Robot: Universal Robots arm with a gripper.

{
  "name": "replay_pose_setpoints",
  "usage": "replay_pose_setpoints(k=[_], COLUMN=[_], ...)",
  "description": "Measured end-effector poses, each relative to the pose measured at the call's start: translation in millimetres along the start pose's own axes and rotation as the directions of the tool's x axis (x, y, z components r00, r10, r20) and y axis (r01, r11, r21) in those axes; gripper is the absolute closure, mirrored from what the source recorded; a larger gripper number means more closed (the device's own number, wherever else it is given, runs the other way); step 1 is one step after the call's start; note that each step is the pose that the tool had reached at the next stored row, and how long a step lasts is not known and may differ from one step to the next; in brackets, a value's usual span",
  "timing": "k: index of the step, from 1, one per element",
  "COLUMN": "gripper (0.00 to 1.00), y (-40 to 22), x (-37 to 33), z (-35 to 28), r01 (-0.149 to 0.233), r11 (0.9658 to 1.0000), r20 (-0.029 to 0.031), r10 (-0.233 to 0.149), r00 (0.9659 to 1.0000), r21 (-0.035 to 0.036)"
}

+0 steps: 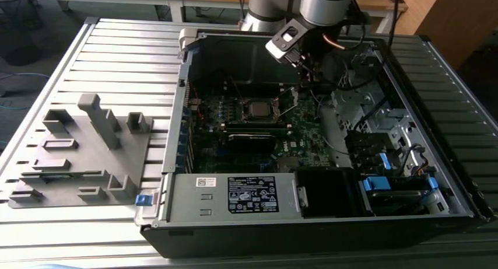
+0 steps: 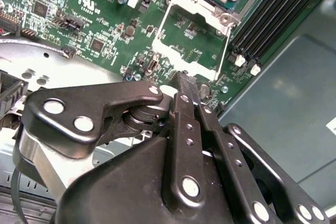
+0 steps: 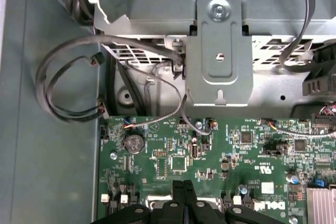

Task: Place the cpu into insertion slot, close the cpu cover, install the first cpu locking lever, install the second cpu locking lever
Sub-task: 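Close the cpu cover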

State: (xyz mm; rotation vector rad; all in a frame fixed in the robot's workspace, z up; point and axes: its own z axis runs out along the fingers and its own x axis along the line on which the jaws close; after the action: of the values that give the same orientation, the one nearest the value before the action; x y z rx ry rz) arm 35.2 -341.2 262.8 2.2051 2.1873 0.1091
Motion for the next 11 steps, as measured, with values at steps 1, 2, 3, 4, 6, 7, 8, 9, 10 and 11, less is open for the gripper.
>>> replay_pose_setpoints(k=[1,2,3,4,6,7,8,9,10,11], gripper=[0.89,0.89,0.89,0.89,0.89,0.89,0.89,0.89,0.89,0.89], y=[1.0,2.0,2.5,2.6,2.9,2.9,3.0,3.3,3.6,4.0], x=[0.0,0.0,0.0,0.0,0.0,0.0,0.0,0.0,0.0,0.0], z=[0.1,0.2,0.2,0.2,0.2,0.2,0.2,0.2,0.3,0.3], r01=[0.0,0.0,0.0,0.0,0.0,0.0,0.0,0.0,0.0,0.0], r11=[1.0,1.0,1.0,1.0,1.0,1.0,1.0,1.0,1.0,1.0], r20=[0.0,0.0,0.0,0.0001,0.0,0.0,0.0,0.0,0.0,-0.0001], r10=[0.0,0.0,0.0,0.0,0.0,0.0,0.0,0.0,0.0,0.0], r00=[1.0,1.0,1.0,1.0,1.0,1.0,1.0,1.0,1.0,1.0], r21=[0.0,0.0,0.0,0.0,0.0,0.0,0.0,0.0,0.0,0.0])
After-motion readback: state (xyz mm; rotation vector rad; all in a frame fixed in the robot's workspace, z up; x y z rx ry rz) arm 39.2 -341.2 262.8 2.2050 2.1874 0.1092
